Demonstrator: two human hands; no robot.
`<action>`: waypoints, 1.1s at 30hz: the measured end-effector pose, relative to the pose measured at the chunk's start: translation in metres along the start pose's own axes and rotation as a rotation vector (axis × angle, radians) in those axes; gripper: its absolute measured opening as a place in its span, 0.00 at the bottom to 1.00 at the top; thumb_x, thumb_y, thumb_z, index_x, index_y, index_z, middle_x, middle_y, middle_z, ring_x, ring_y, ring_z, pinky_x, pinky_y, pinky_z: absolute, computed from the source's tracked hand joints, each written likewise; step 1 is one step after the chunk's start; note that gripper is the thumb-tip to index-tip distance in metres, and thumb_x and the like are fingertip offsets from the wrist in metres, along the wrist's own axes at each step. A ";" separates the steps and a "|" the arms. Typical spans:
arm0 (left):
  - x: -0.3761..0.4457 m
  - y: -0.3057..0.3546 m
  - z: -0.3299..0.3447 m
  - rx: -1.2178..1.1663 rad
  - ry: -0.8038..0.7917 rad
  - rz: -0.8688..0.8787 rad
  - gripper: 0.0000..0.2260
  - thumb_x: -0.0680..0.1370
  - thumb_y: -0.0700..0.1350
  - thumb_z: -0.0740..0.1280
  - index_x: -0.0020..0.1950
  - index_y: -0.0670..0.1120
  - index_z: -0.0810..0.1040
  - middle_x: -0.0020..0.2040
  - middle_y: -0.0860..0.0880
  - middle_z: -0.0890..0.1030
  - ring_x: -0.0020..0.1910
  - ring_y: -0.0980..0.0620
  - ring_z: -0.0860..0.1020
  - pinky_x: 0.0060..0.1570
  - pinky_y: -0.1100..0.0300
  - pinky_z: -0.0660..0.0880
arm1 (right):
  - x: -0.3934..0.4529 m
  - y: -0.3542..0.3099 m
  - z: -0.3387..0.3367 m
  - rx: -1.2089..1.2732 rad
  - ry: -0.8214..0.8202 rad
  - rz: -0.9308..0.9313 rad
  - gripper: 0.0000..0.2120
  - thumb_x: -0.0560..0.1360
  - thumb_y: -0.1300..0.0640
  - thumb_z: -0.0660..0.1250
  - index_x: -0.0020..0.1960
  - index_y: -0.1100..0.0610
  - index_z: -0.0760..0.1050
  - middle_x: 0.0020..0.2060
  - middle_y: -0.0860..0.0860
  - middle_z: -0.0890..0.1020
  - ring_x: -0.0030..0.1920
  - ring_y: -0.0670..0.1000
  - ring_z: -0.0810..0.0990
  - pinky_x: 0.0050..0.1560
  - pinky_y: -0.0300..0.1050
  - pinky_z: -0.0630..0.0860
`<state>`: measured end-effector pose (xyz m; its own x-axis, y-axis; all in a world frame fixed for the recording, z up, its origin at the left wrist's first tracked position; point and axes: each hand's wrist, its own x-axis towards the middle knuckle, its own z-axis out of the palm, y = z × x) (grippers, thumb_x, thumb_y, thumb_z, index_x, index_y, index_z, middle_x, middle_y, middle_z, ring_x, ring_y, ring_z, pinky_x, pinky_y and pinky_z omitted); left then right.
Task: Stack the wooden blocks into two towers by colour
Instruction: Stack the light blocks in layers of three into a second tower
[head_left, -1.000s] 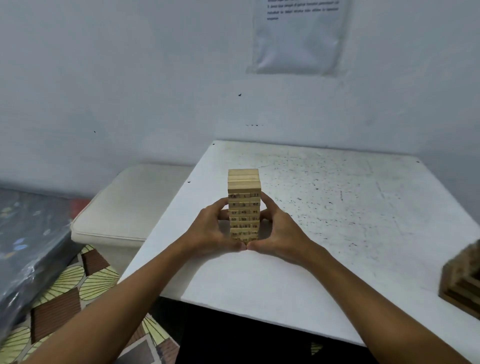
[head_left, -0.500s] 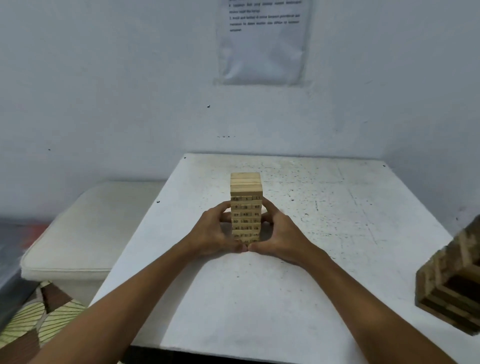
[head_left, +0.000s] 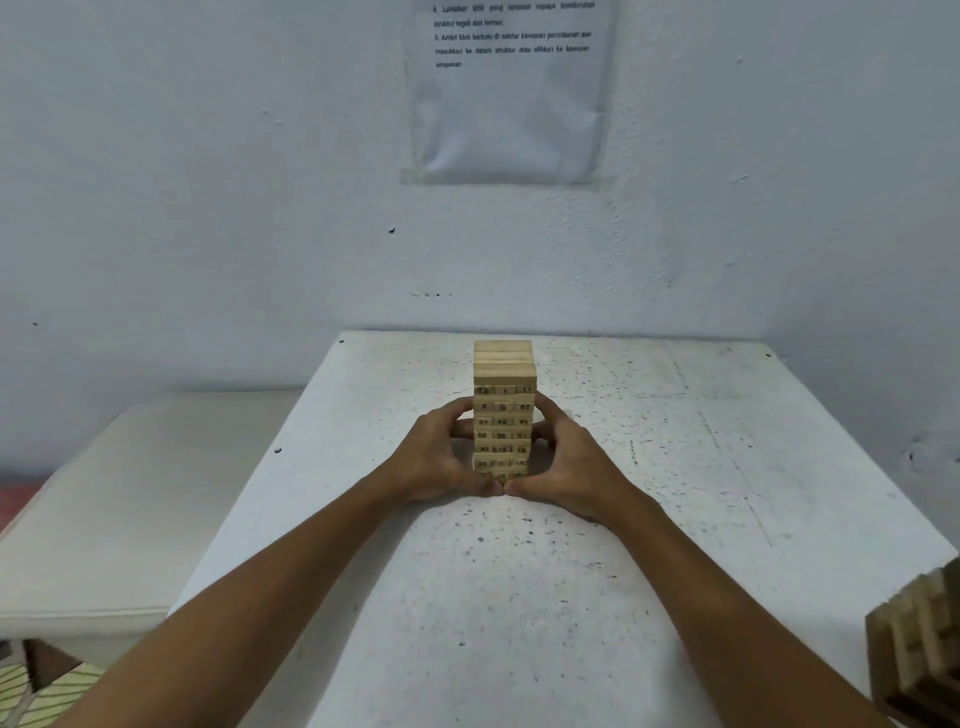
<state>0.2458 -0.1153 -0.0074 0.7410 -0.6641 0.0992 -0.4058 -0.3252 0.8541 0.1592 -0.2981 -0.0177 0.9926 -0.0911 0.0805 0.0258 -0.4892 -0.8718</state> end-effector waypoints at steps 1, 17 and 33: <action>0.006 -0.001 0.000 -0.004 -0.004 0.003 0.40 0.57 0.41 0.83 0.67 0.46 0.72 0.55 0.55 0.82 0.54 0.60 0.80 0.52 0.63 0.78 | 0.004 0.001 -0.003 -0.007 0.009 0.000 0.52 0.59 0.52 0.81 0.75 0.44 0.57 0.51 0.46 0.80 0.53 0.45 0.81 0.54 0.48 0.81; 0.078 -0.015 -0.005 0.026 -0.047 0.024 0.41 0.59 0.40 0.84 0.68 0.46 0.71 0.57 0.55 0.81 0.57 0.60 0.79 0.55 0.62 0.78 | 0.055 0.016 -0.028 -0.011 0.045 0.024 0.51 0.60 0.54 0.81 0.76 0.47 0.58 0.52 0.46 0.81 0.54 0.44 0.81 0.57 0.50 0.80; 0.091 -0.021 -0.007 0.095 -0.040 -0.002 0.39 0.60 0.44 0.83 0.68 0.47 0.71 0.59 0.54 0.80 0.59 0.59 0.77 0.59 0.56 0.77 | 0.069 0.016 -0.033 -0.044 0.029 0.053 0.53 0.60 0.53 0.81 0.77 0.47 0.56 0.55 0.48 0.80 0.55 0.46 0.81 0.57 0.50 0.80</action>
<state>0.3257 -0.1646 -0.0122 0.7204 -0.6894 0.0758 -0.4551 -0.3875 0.8017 0.2241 -0.3411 -0.0097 0.9886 -0.1425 0.0488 -0.0328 -0.5202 -0.8534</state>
